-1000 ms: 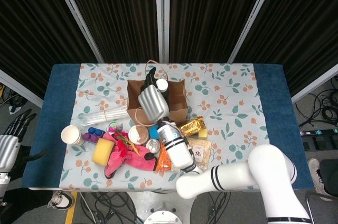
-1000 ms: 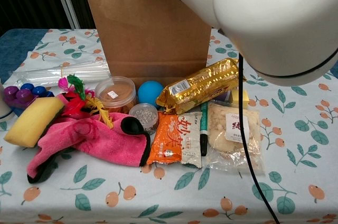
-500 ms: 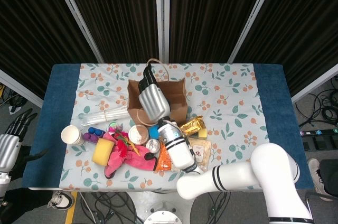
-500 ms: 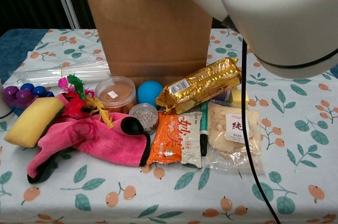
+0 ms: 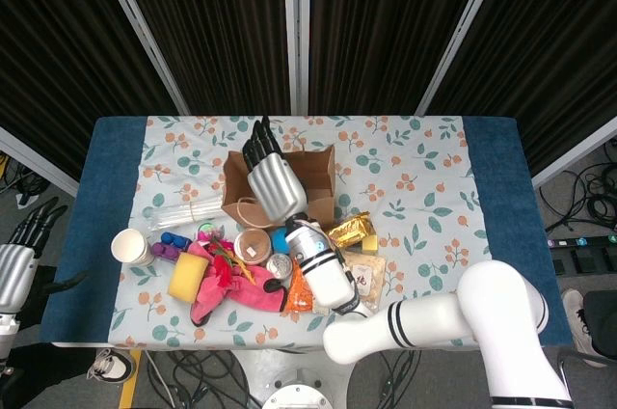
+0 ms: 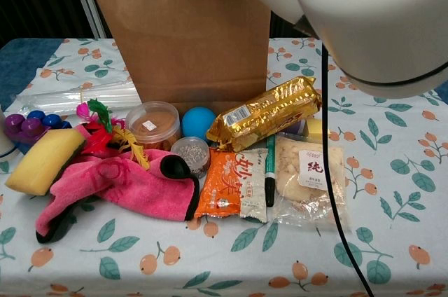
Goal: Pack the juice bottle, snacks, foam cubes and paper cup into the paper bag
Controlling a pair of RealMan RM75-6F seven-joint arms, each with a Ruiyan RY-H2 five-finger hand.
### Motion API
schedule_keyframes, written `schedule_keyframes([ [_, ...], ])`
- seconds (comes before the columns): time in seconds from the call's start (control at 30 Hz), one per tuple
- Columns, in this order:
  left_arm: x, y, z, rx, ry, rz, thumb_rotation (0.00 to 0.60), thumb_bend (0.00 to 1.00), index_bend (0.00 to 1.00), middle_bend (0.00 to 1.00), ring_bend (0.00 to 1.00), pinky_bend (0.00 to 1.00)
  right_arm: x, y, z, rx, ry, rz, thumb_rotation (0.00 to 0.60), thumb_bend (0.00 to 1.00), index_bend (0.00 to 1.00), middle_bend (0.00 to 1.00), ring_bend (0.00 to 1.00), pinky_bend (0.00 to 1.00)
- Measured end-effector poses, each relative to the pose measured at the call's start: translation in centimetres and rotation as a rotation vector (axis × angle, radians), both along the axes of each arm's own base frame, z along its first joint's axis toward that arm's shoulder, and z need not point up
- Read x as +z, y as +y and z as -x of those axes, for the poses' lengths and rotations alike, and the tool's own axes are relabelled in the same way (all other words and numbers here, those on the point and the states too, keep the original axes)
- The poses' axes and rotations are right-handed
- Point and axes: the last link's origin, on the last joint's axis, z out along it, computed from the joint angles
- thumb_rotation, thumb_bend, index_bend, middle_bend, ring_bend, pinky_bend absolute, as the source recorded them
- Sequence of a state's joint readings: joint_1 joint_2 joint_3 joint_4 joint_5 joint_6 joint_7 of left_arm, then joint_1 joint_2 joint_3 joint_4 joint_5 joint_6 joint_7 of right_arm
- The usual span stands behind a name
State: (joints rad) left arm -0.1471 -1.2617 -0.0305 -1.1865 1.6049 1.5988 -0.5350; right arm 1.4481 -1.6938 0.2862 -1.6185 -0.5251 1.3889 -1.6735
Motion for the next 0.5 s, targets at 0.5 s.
schedule_keyframes([
  [0.5,0.0,0.0,-0.1,0.007,-0.002,0.000,0.600,0.09,0.13,0.10,0.06,0.16,1.1,-0.4,-1.3,0.042,-0.089,0.027,0.600,0.02,0.11,0.13,0.00,0.00],
])
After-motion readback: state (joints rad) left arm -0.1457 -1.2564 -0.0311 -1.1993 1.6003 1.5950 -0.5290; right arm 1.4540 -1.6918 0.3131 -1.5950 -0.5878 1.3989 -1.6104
